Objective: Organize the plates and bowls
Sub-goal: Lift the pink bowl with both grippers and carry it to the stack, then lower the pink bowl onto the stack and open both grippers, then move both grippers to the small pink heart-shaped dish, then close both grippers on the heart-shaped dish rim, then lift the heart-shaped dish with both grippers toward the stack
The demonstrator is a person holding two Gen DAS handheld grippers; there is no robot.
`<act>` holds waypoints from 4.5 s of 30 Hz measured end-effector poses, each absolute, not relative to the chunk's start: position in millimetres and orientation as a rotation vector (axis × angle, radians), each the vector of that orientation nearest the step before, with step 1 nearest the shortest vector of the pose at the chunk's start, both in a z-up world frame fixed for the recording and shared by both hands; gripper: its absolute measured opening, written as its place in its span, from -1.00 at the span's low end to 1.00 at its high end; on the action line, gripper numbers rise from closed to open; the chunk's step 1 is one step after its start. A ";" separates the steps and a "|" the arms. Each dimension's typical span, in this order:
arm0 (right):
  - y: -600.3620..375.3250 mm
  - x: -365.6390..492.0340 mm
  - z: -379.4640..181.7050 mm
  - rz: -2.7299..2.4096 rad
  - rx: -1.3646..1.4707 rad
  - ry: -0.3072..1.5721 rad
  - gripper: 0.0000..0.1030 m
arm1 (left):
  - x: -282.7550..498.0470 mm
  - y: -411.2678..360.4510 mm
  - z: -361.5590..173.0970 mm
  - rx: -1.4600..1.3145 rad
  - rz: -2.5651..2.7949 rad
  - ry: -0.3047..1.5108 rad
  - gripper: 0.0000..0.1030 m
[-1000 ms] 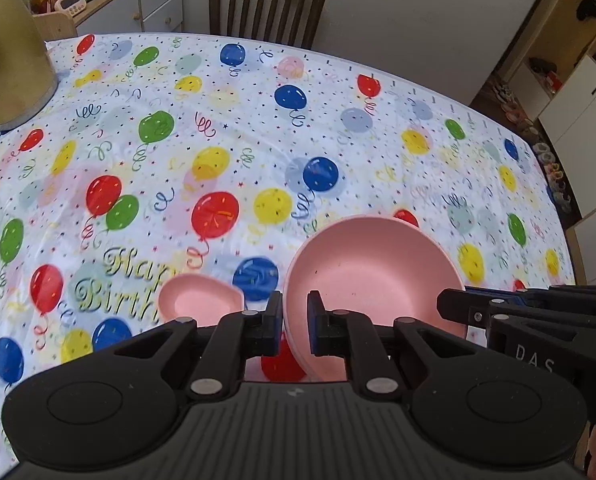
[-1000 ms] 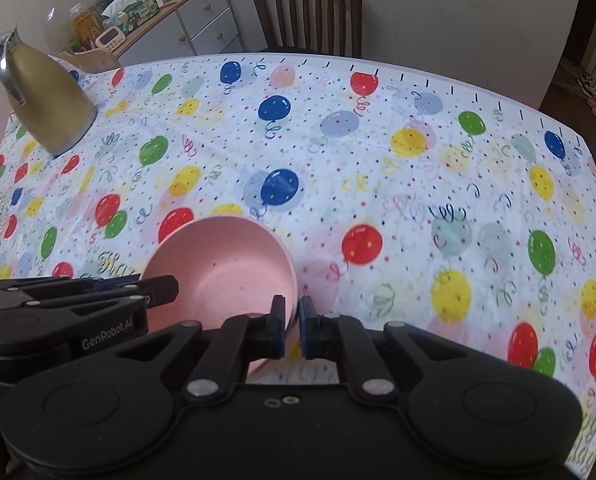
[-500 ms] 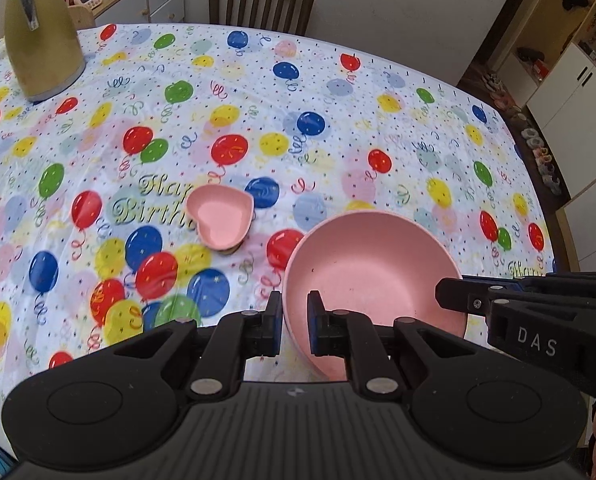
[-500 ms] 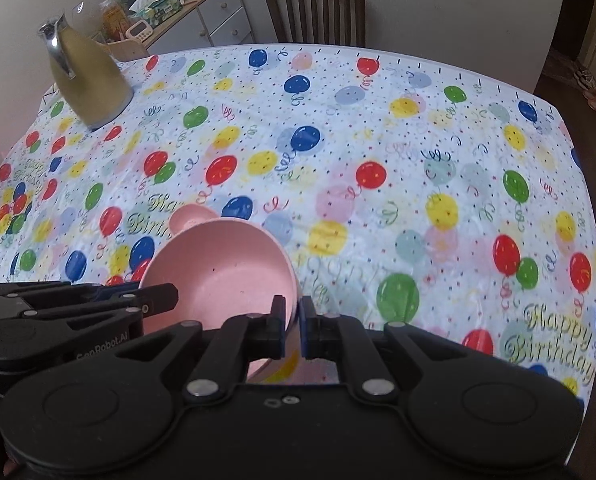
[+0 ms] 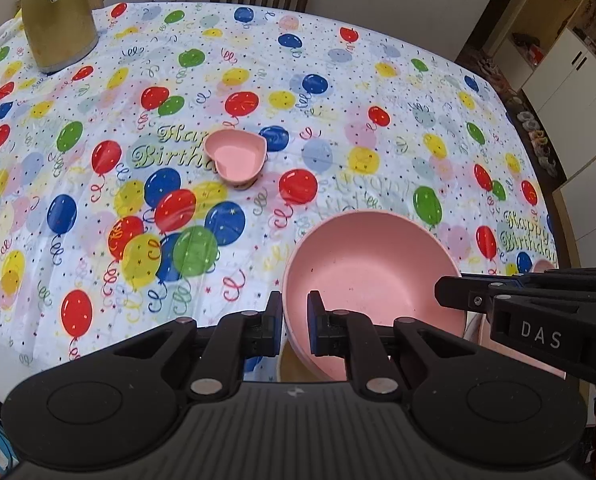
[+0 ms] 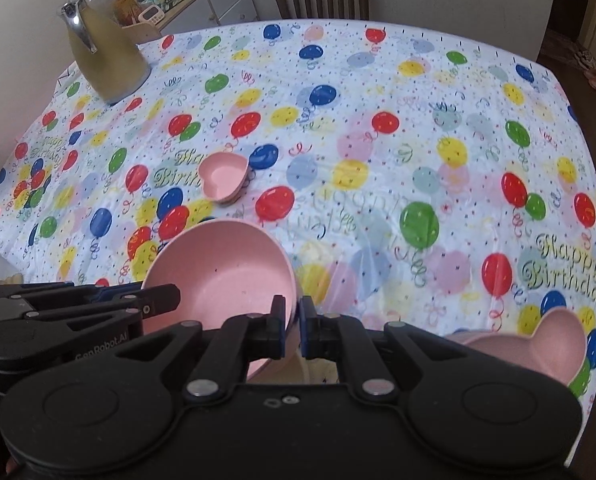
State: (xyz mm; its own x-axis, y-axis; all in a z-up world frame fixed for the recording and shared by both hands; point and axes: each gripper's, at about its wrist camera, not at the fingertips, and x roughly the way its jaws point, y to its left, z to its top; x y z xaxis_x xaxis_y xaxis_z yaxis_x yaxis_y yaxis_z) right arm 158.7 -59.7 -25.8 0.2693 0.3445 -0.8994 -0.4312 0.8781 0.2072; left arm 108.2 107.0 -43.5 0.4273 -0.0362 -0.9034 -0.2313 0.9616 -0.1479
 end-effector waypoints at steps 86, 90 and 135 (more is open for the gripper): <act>53.0 312.9 -57.4 0.681 -0.116 1.175 0.78 | 214.0 209.4 -89.2 -0.427 0.377 1.016 0.48; 63.2 324.5 -80.6 0.684 -0.132 1.215 0.59 | 222.2 214.7 -109.5 -0.443 0.400 1.046 0.48; 56.1 286.3 -80.1 0.722 -0.142 1.244 -0.96 | 205.1 179.2 -89.3 -0.411 0.238 1.065 -0.79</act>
State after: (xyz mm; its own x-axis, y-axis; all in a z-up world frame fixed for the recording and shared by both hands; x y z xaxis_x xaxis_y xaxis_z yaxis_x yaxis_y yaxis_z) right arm 286.3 56.1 -80.1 0.1336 0.4214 -0.8970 -0.5696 0.7733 0.2785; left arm 205.1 179.2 -89.3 0.4692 -0.0079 -0.8830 -0.3825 0.8995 -0.2113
